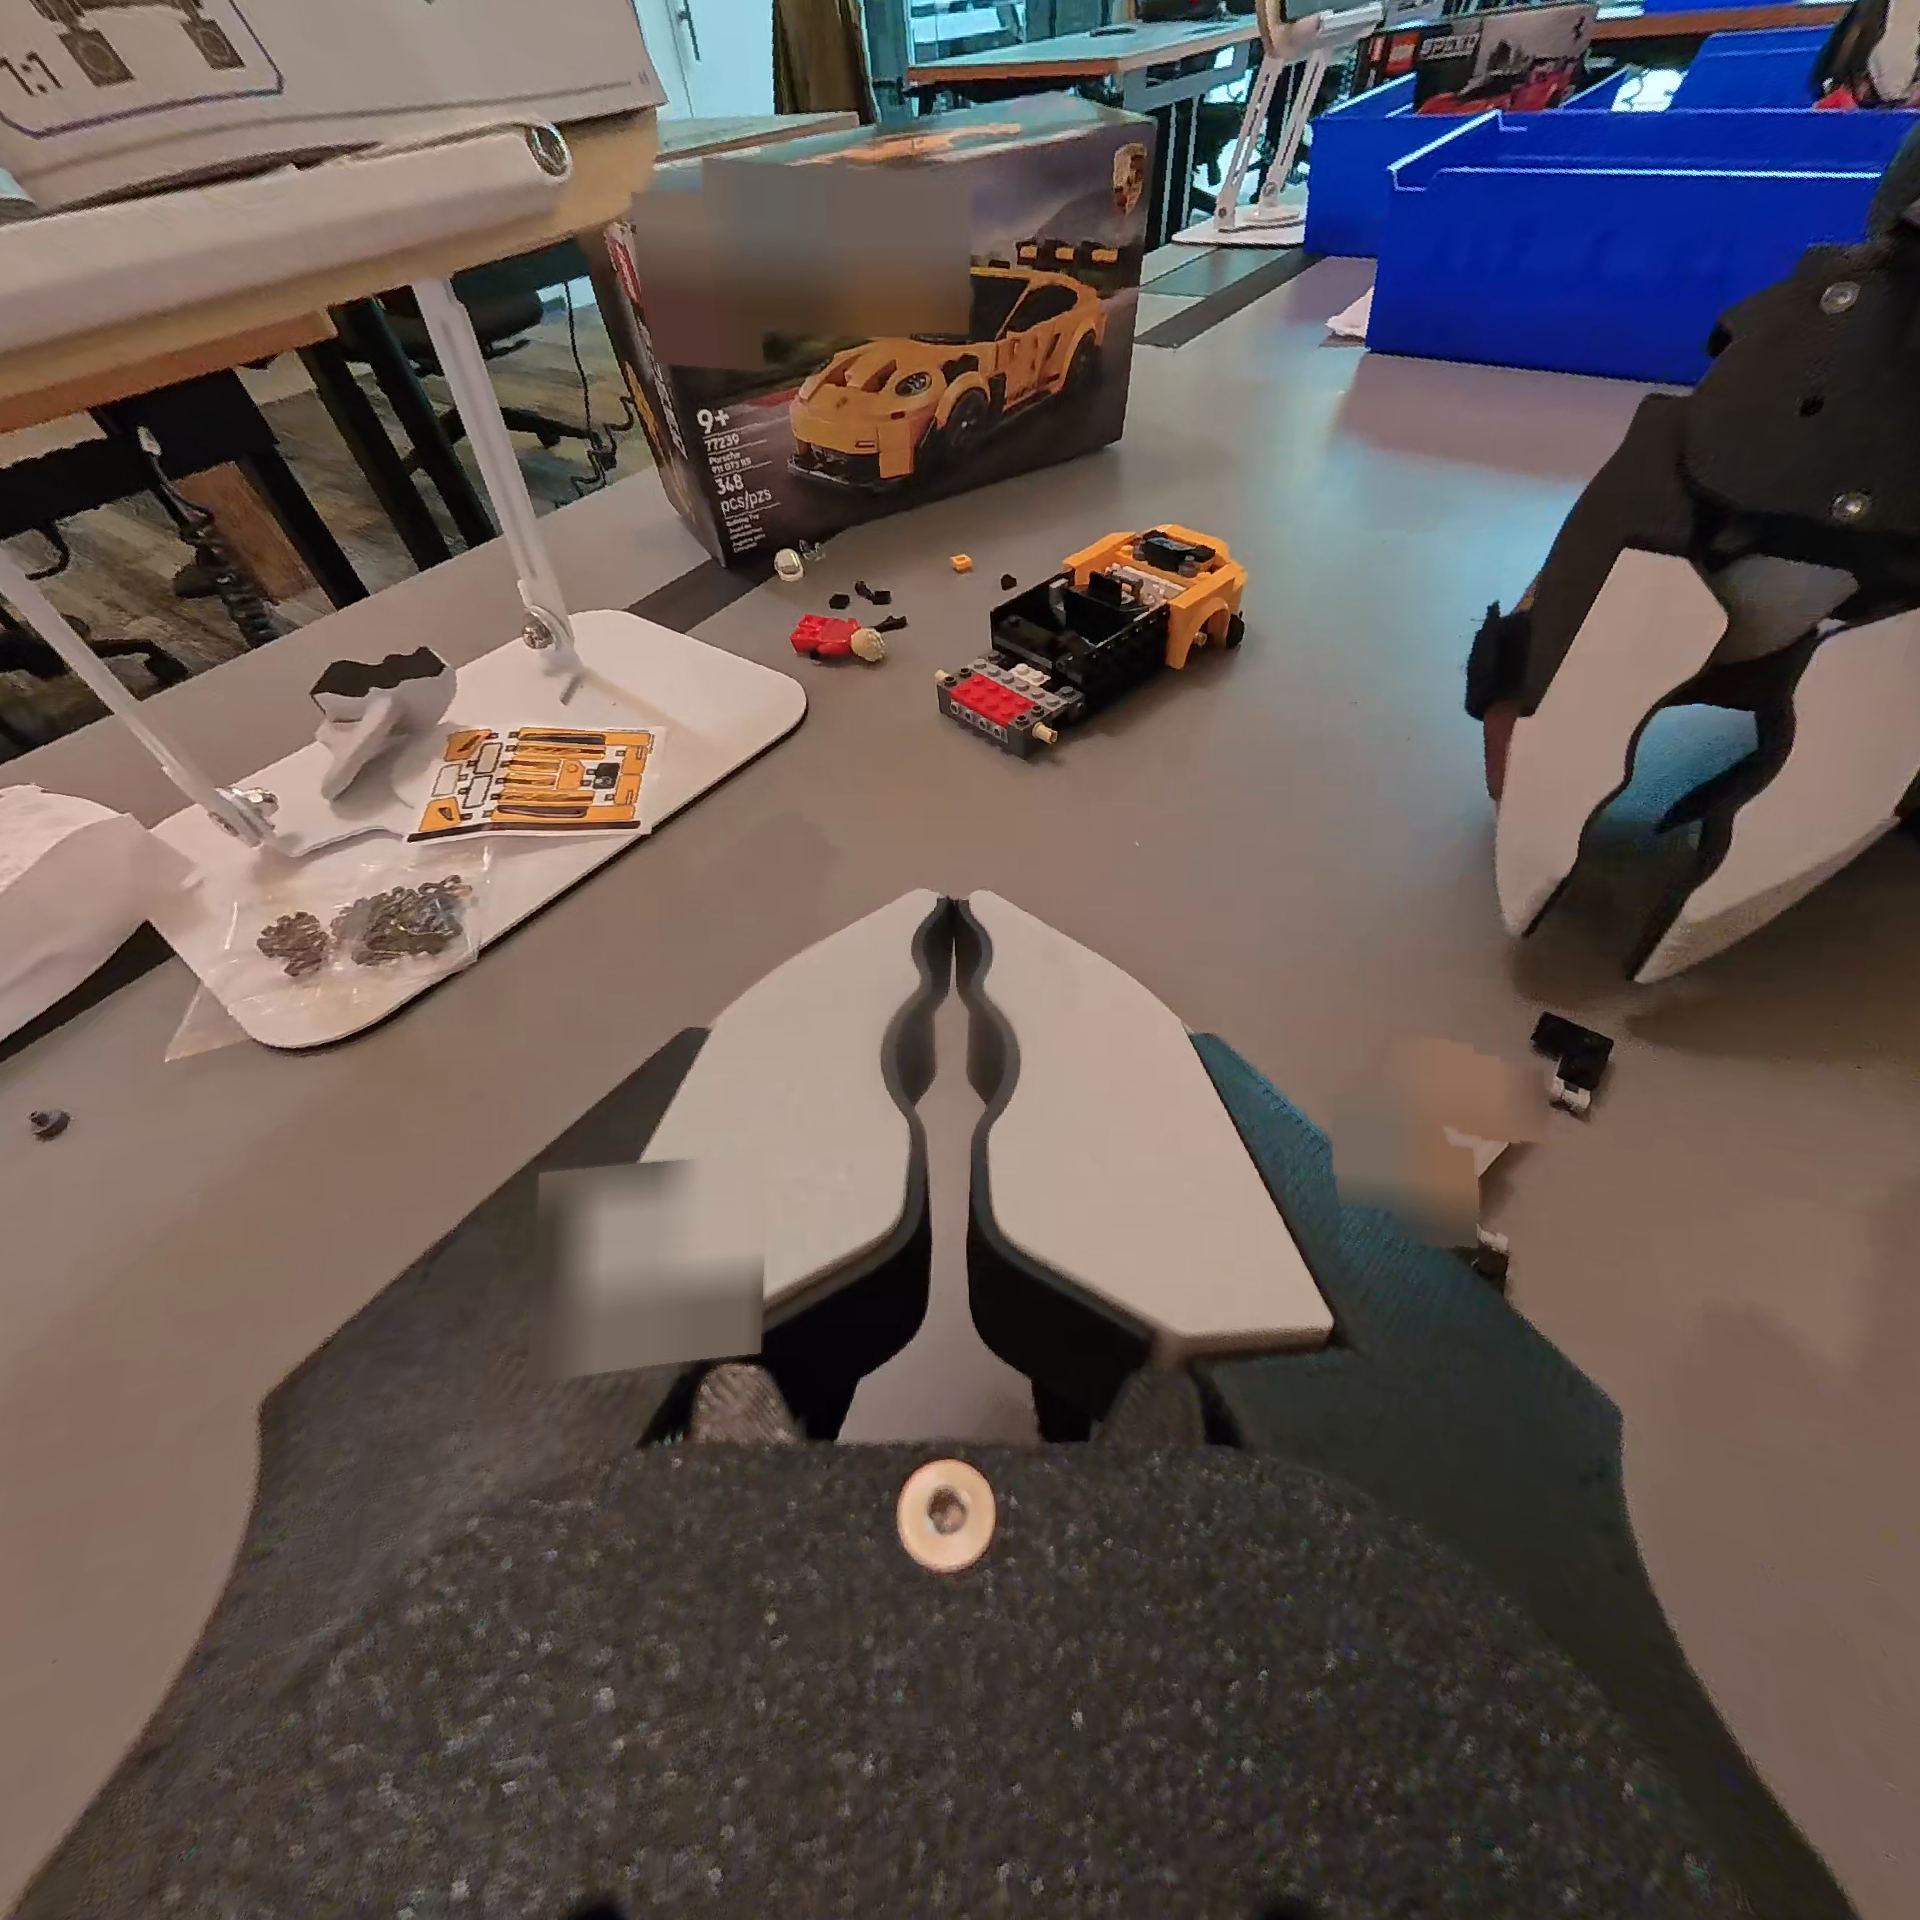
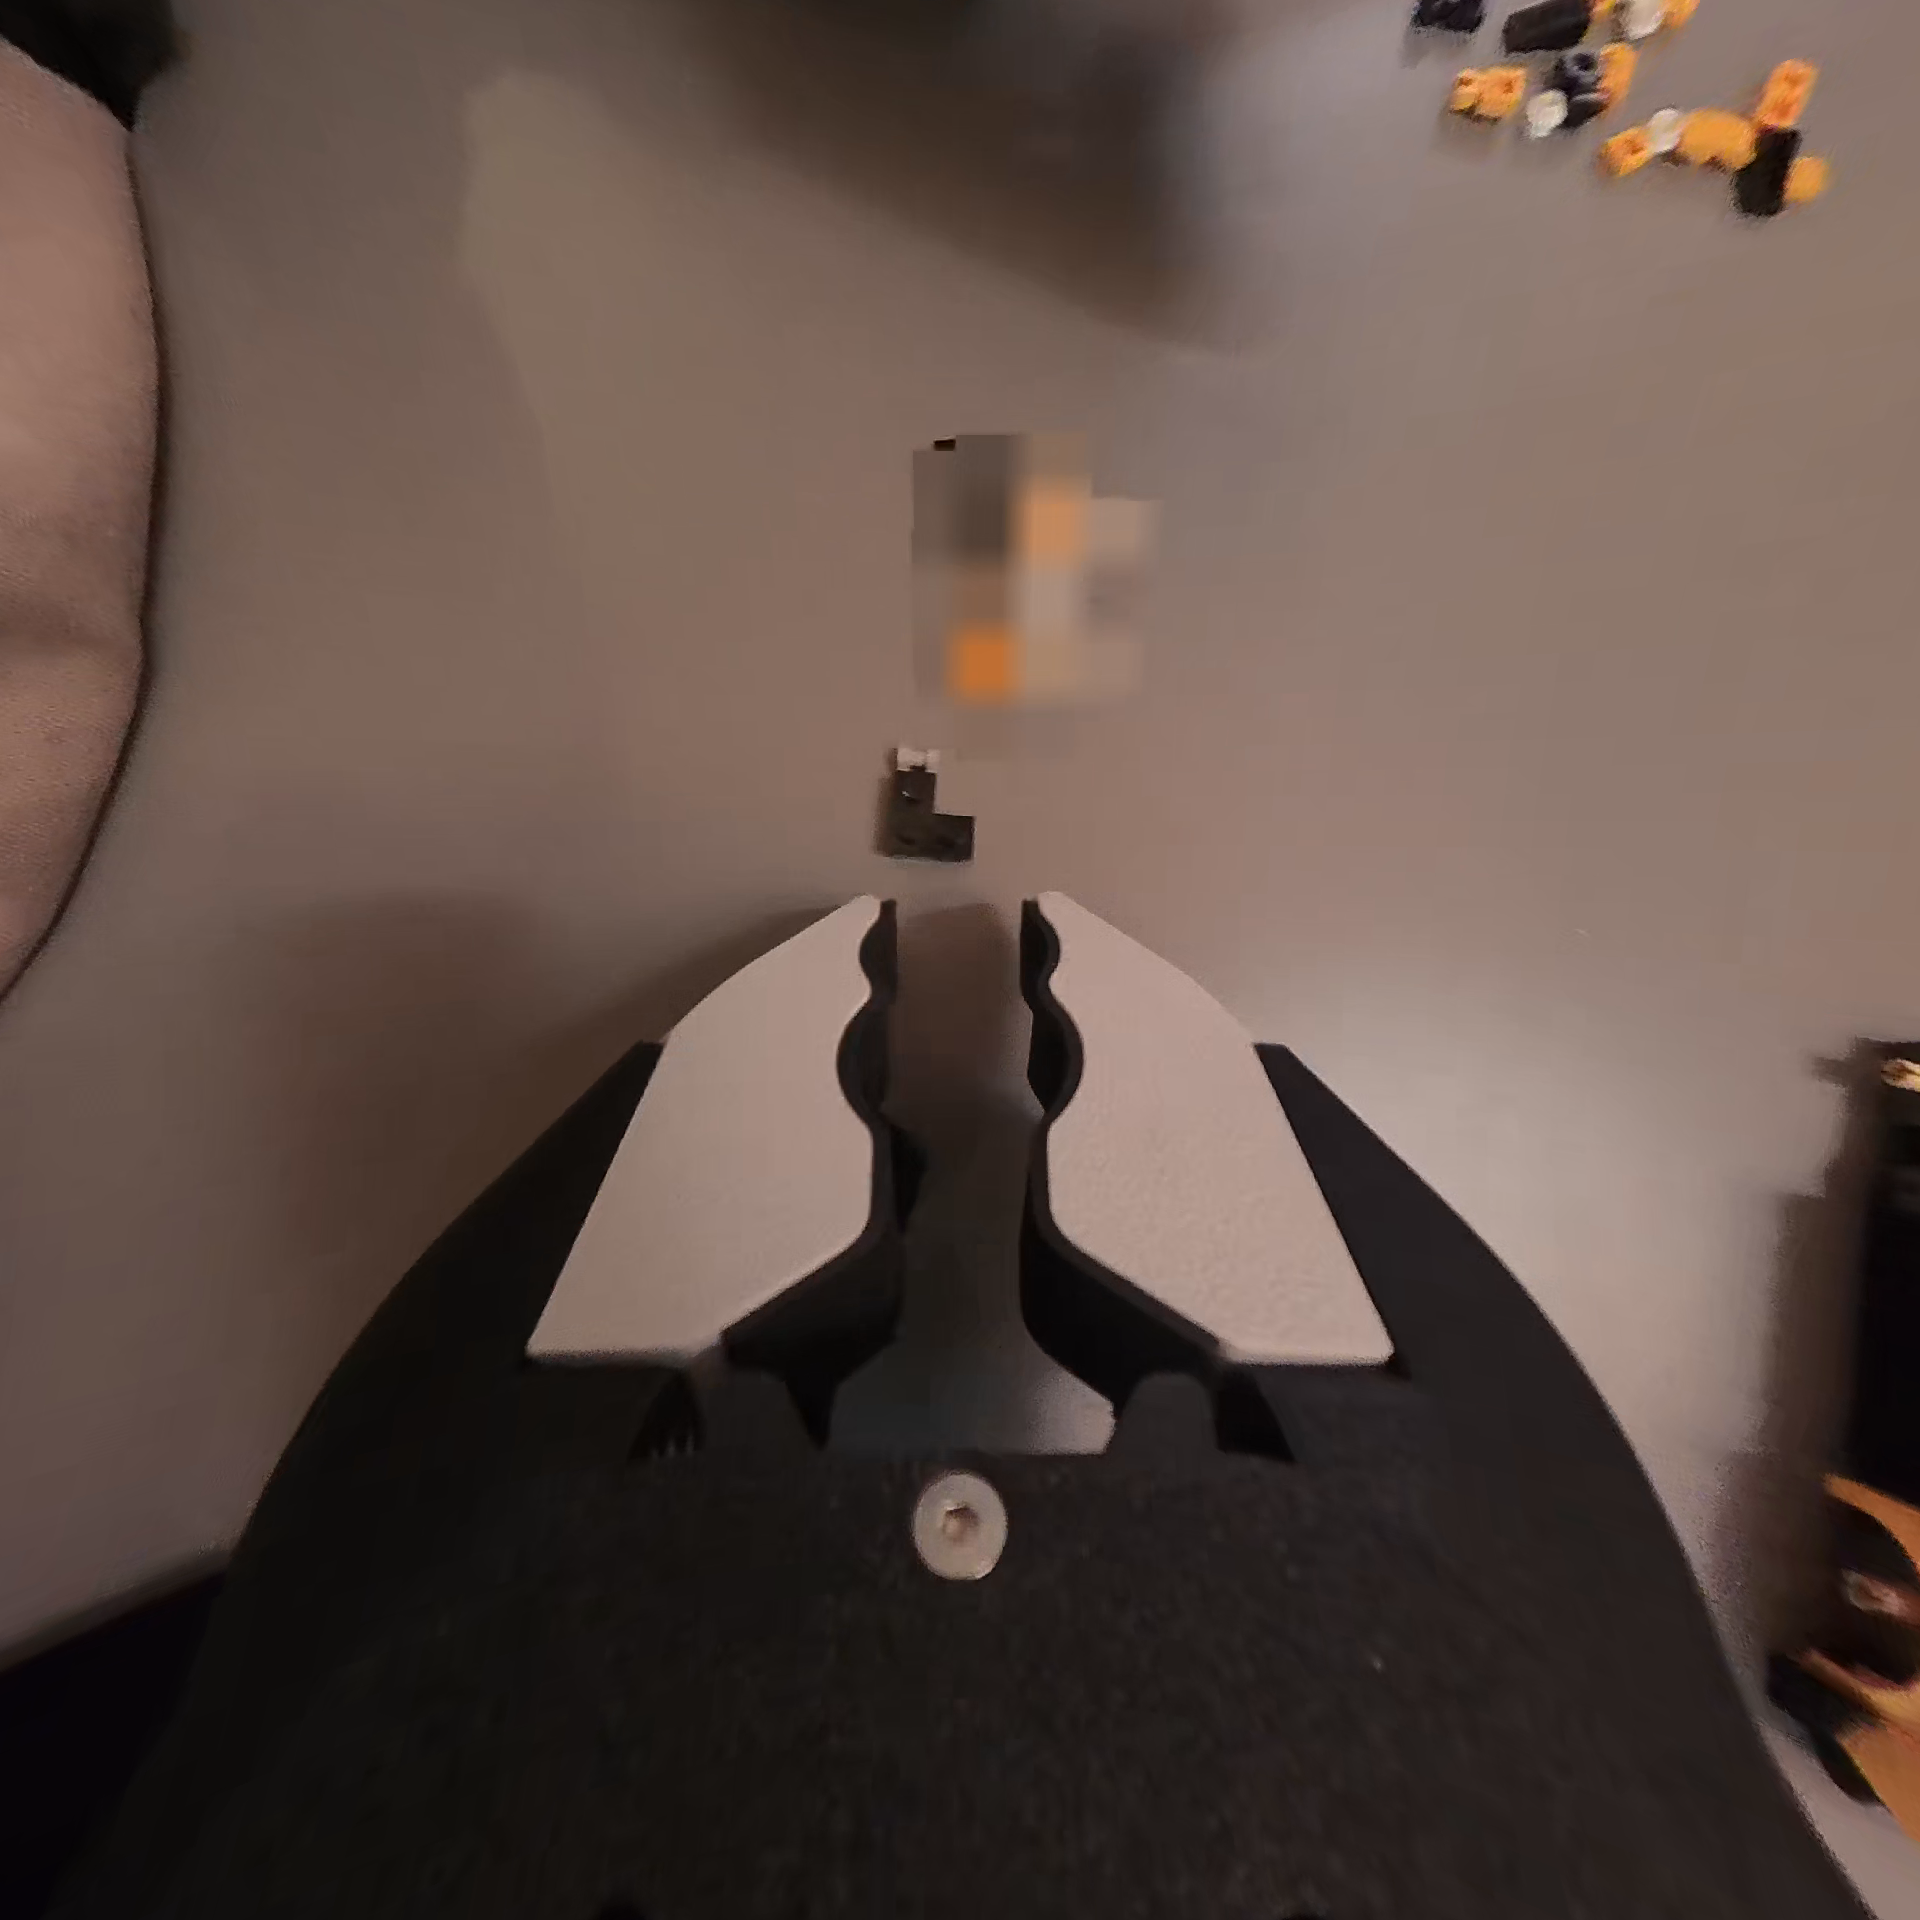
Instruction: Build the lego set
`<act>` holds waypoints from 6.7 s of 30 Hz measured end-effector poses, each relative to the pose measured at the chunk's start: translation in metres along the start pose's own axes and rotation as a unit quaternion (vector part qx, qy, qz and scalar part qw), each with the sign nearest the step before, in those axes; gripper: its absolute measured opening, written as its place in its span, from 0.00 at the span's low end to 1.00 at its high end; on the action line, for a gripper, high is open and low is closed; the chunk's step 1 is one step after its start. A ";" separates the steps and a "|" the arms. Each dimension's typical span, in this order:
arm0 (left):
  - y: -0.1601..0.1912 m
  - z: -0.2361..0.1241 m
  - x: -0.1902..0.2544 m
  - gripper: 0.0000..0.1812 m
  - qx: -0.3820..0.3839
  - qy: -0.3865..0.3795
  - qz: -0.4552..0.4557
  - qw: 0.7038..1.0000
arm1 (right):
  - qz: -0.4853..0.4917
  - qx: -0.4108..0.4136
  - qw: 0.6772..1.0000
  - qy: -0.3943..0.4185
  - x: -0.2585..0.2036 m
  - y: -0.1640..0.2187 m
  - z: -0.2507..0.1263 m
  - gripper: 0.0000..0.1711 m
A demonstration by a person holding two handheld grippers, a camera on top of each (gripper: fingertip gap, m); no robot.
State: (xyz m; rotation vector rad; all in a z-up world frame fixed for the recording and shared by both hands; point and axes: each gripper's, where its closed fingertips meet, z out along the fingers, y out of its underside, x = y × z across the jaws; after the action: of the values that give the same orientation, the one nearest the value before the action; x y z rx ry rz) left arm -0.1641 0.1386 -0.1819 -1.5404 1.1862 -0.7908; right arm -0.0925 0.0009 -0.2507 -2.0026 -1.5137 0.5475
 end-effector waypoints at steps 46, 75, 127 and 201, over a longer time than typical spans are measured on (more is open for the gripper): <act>0.025 0.011 0.043 0.00 -0.074 0.104 0.033 0.991 | 0.065 0.130 0.977 0.156 0.067 -0.047 -0.014 0.09; 0.006 -0.009 0.106 0.05 0.012 0.175 0.311 0.934 | 0.162 0.190 0.962 -0.115 0.019 -0.079 -0.004 0.09; 0.007 -0.007 0.095 0.04 -0.086 0.373 -0.291 0.877 | 0.264 0.234 0.929 -0.111 0.036 -0.088 -0.001 0.02; -0.007 -0.009 0.085 0.04 -0.040 0.373 -0.337 0.864 | 0.234 0.271 0.929 -0.094 0.039 -0.095 -0.007 0.03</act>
State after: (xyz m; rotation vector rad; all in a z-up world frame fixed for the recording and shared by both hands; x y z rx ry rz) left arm -0.1439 0.0550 -0.1785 -1.7980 1.1969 -1.9601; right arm -0.1465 0.0558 -0.1826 -1.8813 -0.8255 1.2347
